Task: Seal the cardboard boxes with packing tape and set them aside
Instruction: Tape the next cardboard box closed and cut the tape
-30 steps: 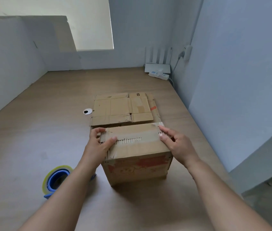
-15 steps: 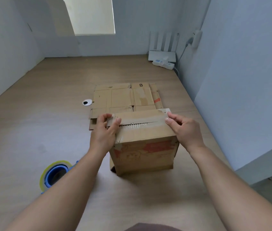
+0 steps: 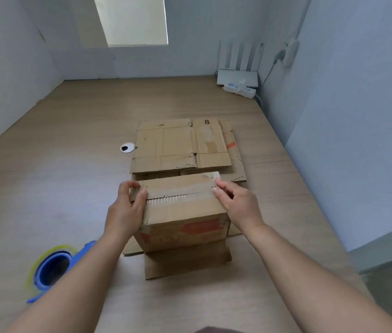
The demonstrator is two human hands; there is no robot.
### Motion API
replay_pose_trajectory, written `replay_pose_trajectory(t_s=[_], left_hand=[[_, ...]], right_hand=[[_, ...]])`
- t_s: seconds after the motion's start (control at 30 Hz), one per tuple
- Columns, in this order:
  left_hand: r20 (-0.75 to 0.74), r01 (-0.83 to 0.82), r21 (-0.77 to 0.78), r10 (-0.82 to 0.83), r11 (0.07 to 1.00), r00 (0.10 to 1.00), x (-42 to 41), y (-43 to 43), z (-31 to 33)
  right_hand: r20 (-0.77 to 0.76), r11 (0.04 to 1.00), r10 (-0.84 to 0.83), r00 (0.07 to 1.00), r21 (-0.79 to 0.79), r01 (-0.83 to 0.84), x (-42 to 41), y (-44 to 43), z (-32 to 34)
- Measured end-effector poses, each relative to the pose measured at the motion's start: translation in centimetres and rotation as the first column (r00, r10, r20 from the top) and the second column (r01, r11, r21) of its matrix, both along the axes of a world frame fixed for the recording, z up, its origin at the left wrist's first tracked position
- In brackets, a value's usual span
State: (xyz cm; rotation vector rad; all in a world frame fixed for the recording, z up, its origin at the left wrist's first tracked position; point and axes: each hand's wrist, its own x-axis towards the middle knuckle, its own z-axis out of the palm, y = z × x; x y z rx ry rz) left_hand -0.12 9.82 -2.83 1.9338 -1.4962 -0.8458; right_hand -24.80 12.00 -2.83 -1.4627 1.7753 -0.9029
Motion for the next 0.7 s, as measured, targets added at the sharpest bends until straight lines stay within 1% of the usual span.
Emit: replay_pose_trajectory(t_s=[0.1,0.17,0.3,0.33,0.4,0.43,0.5,0.53,0.6,0.7], left_hand=[[-0.02,-0.031,-0.013,0.031,0.999,0.999,-0.1,0.7,-0.5],[-0.022,-0.015,-0.022,0.014,1.0,1.0,-0.2,1.4,-0.8],[0.01,0.032,-0.028,-0.031,0.999,0.999,-0.5,1.9,-1.1],[-0.01,0.042,-0.022,-0.043,0.999,0.999,-0.4,1.8,-1.0],[-0.12,0.101,-0.006,-0.101,0.995,0.988,0.1,1.9,-0.6],[-0.154,0.161,-0.001,-0.16,0.987,0.975,0.4,2.1,-0.4],[-0.11,0.279,-0.015,-0.279,0.96,0.954,0.7,3.1,-0.1],[-0.082,0.3,-0.034,-0.302,0.953,0.95,0.7,3.4,-0.2],[-0.09,0.285,-0.046,-0.288,0.958,0.954,0.6,3.9,-0.2],[-0.096,0.274,-0.037,-0.277,0.961,0.956,0.5,4.1,-0.1]], right_hand=[[0.006,1.0,0.008,1.0,-0.005,-0.008,-0.1,0.2,0.0],[-0.013,1.0,0.01,1.0,-0.006,-0.01,-0.5,1.2,-0.2],[-0.147,0.999,0.046,0.988,0.015,-0.045,-0.8,2.8,-0.4],[-0.159,0.999,0.048,0.986,0.02,-0.046,-0.8,2.7,-0.5],[-0.16,0.999,0.043,0.986,0.025,-0.04,-0.9,2.3,-0.4],[-0.158,0.999,0.038,0.987,0.025,-0.035,-0.9,2.2,-0.3],[-0.164,0.999,0.032,0.986,0.02,-0.029,-0.8,2.2,-0.3],[-0.174,0.999,0.036,0.984,0.019,-0.034,-0.8,2.3,-0.3],[-0.166,0.997,0.069,0.984,0.044,-0.062,-0.8,2.3,0.0],[-0.069,0.973,0.195,0.978,0.138,-0.184,-1.1,2.0,0.8]])
